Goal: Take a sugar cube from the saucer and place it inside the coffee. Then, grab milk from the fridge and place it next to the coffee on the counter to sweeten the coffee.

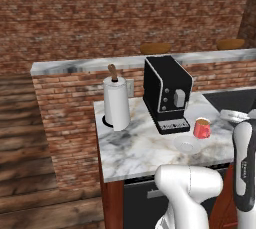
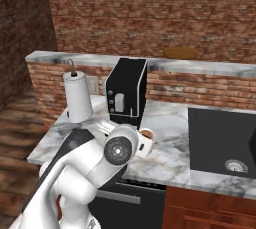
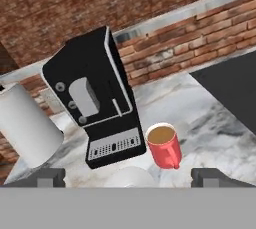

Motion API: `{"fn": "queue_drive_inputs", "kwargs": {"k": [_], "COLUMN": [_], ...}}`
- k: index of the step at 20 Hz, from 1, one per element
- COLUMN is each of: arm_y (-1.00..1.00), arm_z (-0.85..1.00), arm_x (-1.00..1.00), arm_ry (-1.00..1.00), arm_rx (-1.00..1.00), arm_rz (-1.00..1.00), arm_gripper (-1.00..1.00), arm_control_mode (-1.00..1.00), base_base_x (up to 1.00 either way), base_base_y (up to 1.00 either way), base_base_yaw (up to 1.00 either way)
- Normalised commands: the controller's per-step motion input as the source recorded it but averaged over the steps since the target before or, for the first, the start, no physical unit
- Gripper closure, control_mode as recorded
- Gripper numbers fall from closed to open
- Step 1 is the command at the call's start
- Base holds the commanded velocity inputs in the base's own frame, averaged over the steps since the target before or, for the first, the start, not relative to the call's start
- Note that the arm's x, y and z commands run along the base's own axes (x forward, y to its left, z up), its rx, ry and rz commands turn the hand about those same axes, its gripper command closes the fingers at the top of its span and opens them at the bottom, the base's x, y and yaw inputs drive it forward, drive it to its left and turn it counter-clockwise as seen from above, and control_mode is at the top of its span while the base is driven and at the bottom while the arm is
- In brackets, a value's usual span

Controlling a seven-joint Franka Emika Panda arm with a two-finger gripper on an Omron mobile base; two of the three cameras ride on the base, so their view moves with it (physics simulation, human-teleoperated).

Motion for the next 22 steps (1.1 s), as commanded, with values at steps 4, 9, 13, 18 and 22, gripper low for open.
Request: {"fn": "queue_drive_inputs", "kwargs": {"k": [4, 9, 13, 18, 22], "arm_y": [0.73, 0.83, 0.5, 0.01, -0.01], "arm_z": [0.56, 0.5, 0.26, 0.01, 0.0], "arm_x": [0.0, -0.06, -0.26, -0.06, 0.0], "arm_ry": [0.0, 0.0, 0.0, 0.01, 0.01], "arm_rx": [-0.19, -0.26, -0.21, -0.05, 0.0], "arm_rz": [0.01, -0.02, -0.05, -0.06, -0.02], "arm_gripper": [-1.0, -1.0, -1.0, -1.0, -1.0], "arm_control_mode": [-1.0, -1.0, -1.0, -1.0, 1.0], "base_base_x": [0.0, 0.0, 0.0, 0.0, 0.0], "base_base_y": [0.0, 0.0, 0.0, 0.0, -0.06], "base_base_yaw": [0.0, 0.0, 0.0, 0.0, -0.02]}}
